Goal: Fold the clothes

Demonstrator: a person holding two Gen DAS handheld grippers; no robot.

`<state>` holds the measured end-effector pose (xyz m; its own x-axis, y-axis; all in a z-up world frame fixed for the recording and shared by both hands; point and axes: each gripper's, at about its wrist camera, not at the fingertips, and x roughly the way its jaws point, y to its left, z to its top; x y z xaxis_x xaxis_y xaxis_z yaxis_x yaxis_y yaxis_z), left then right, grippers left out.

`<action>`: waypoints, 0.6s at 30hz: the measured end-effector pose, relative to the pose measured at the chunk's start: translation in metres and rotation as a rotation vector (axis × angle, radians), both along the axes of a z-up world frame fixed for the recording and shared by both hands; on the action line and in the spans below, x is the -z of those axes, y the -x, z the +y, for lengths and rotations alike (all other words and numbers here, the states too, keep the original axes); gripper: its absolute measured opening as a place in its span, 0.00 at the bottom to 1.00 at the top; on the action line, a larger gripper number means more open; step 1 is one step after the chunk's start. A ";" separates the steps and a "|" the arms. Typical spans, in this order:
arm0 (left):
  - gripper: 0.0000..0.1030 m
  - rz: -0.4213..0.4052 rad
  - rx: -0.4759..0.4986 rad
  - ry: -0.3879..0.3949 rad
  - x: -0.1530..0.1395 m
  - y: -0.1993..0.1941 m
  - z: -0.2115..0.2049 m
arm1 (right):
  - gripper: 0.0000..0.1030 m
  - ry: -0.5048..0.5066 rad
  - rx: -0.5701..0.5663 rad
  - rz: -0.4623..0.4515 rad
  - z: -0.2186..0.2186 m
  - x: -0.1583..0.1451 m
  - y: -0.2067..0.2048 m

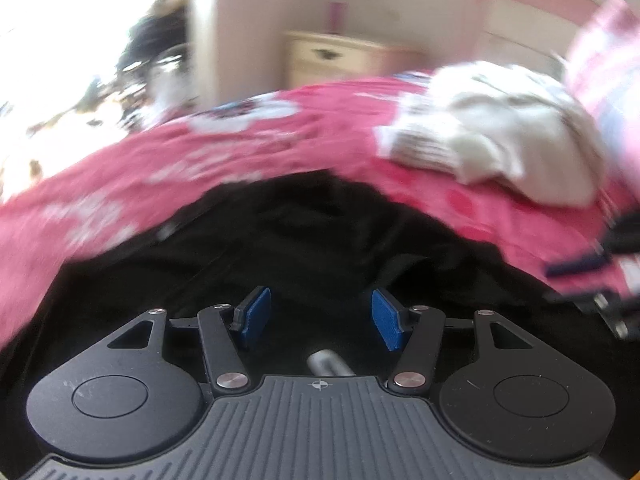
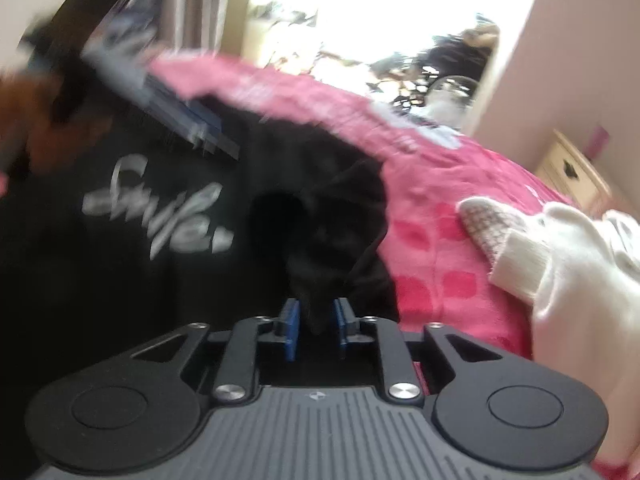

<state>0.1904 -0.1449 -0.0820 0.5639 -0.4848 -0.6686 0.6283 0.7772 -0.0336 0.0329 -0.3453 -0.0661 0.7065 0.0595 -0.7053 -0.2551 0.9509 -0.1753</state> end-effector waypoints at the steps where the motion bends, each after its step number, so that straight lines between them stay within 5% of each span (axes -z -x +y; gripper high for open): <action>1: 0.55 -0.013 0.019 -0.014 0.001 0.001 -0.006 | 0.27 -0.028 0.019 -0.005 -0.001 -0.002 -0.003; 7: 0.53 -0.088 0.131 -0.100 0.010 0.005 -0.041 | 0.28 -0.083 0.058 0.005 0.002 0.008 -0.025; 11: 0.34 -0.138 0.205 -0.158 0.015 0.008 -0.065 | 0.23 -0.079 0.088 0.027 0.004 0.019 -0.028; 14: 0.08 -0.172 0.164 -0.159 0.017 0.008 -0.062 | 0.11 -0.068 0.106 0.021 0.004 0.022 -0.023; 18: 0.04 -0.201 0.071 -0.091 0.010 0.008 -0.043 | 0.07 -0.054 0.111 0.008 0.004 0.022 -0.014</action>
